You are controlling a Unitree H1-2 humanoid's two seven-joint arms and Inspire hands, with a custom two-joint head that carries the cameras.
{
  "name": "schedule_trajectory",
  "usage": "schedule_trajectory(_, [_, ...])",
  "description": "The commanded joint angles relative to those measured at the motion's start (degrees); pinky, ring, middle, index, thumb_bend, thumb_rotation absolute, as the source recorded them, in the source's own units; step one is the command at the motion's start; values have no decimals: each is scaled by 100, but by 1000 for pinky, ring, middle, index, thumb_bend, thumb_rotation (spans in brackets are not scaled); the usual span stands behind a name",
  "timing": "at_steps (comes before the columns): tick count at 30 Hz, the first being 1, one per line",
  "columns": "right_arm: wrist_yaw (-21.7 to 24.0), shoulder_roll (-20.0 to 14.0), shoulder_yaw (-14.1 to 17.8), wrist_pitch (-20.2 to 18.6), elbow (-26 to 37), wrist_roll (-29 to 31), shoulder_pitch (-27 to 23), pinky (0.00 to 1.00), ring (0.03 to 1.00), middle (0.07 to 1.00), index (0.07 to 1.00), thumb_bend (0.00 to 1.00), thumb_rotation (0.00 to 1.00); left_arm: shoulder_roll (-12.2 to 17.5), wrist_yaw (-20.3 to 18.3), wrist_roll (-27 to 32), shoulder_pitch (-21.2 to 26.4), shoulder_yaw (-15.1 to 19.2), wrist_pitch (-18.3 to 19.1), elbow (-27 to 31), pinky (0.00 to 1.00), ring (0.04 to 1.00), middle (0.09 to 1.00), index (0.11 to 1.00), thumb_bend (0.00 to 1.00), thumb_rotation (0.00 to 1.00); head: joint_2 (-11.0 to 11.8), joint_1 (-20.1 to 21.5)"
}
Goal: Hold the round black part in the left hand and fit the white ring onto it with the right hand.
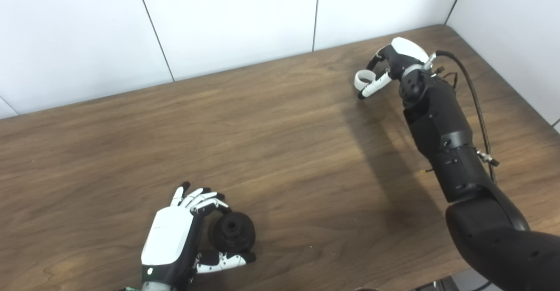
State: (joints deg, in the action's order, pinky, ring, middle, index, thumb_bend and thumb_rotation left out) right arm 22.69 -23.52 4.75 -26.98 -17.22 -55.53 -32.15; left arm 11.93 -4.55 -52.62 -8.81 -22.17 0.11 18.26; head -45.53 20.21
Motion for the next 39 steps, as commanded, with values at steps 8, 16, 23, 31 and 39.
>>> schedule_trajectory(8, [-154,-142,98,7,229,102,-188,885,920,843,500,556,143,28,-77,-77,-30,-13,-30,70,995,856,761,483,523,53,-19,1])
schedule_trajectory(16, [-428,-138,87,7,193,194,-157,872,880,797,485,525,136,26,-75,-50,-29,-4,-49,79,1000,858,762,483,523,53,-19,1])
schedule_trajectory(23, [-587,-167,44,7,164,232,-111,859,872,784,484,524,135,29,-107,-78,-25,-2,-37,91,999,858,764,483,524,54,-19,1])
schedule_trajectory(31, [-615,-407,-176,130,508,507,71,865,887,796,484,524,133,-43,-164,-160,-13,-44,33,121,1000,860,763,483,524,53,-90,-263])
schedule_trajectory(39, [-140,-912,-812,269,1638,825,323,901,937,832,484,525,134,-206,-324,-282,-3,-138,199,160,1000,869,770,484,523,54,-159,-768])
